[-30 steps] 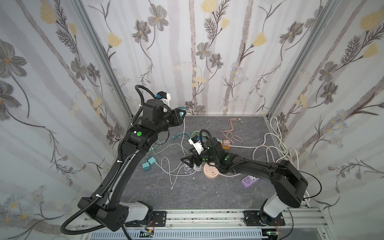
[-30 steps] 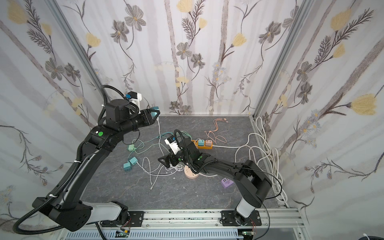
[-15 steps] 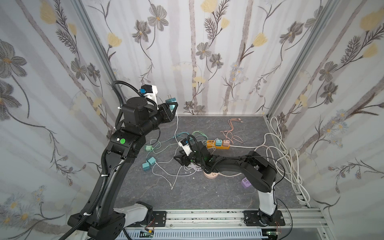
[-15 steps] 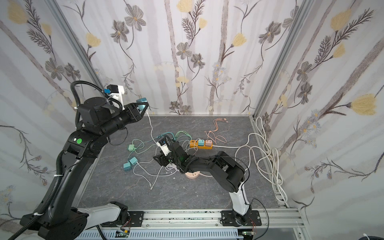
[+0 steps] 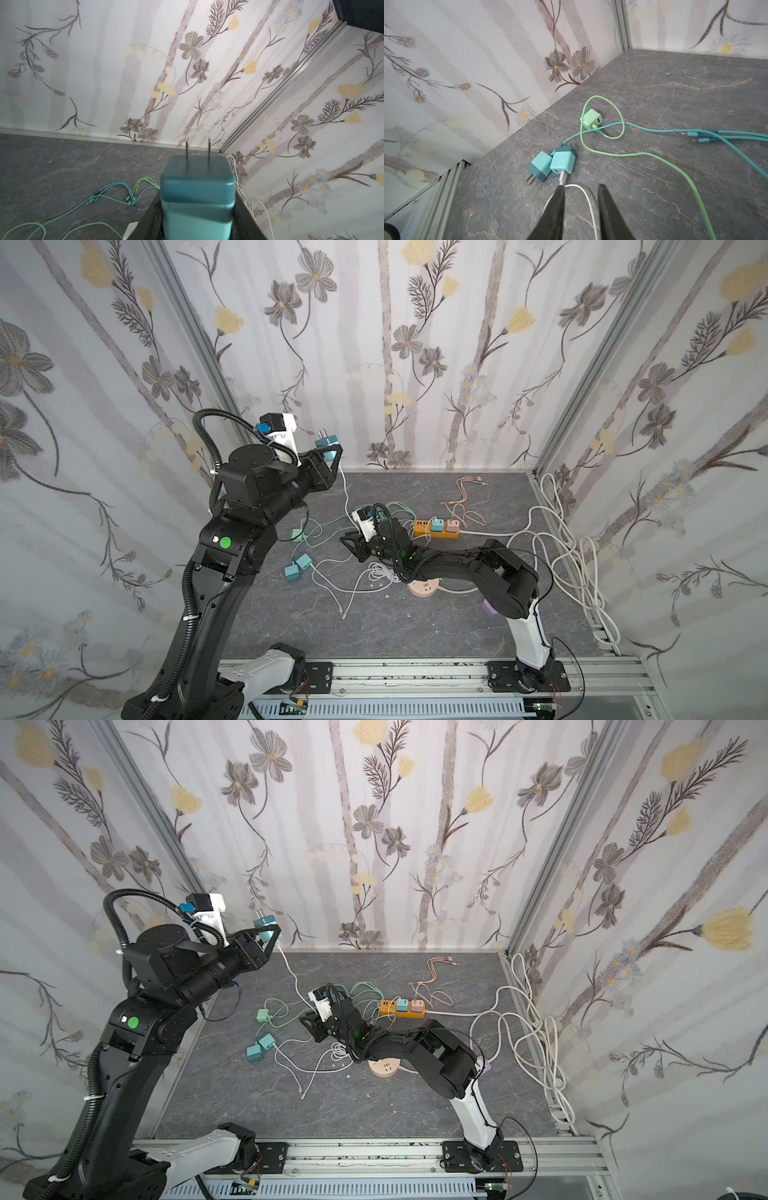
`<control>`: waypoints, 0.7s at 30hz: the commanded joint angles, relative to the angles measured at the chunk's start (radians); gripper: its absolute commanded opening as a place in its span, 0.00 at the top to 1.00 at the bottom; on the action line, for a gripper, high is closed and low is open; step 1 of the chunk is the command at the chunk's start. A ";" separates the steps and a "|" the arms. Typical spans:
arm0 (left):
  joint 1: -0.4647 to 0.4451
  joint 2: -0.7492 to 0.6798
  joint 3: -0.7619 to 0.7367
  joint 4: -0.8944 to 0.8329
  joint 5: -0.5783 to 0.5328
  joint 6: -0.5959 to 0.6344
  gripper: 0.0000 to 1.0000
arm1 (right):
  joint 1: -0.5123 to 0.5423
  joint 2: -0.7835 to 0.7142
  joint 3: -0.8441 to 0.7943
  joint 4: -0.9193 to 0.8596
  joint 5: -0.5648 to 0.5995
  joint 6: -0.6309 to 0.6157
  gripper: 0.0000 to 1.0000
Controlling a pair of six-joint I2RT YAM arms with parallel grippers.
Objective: Insert the plug
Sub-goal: 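Lift the teal charger high with the left gripper while the right gripper swings back, then carry the teal charger toward the yellow strip with the left gripper while the right withdraws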
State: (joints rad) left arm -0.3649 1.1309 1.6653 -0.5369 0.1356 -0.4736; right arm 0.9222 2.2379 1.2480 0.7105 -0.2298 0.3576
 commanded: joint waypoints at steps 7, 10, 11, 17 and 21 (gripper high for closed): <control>-0.015 0.033 -0.069 -0.033 -0.077 -0.044 1.00 | -0.101 -0.290 -0.105 0.011 -0.023 -0.034 1.00; -0.058 0.052 -0.158 0.055 -0.097 -0.113 1.00 | -0.135 -0.422 -0.136 -0.062 -0.022 -0.087 1.00; -0.076 0.064 -0.169 0.067 -0.116 -0.126 1.00 | -0.156 -0.471 -0.149 -0.094 -0.016 -0.103 1.00; -0.152 0.102 -0.205 0.163 -0.159 -0.203 1.00 | -0.228 -0.803 -0.226 -0.341 0.052 -0.215 1.00; -0.207 0.125 -0.204 0.205 -0.144 -0.225 1.00 | -0.279 -0.999 -0.219 -0.565 0.120 -0.301 1.00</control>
State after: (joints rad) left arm -0.5488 1.2469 1.4620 -0.4358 -0.0021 -0.6571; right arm 0.6682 1.3125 1.0260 0.3443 -0.1810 0.1513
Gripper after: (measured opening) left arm 0.398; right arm 0.048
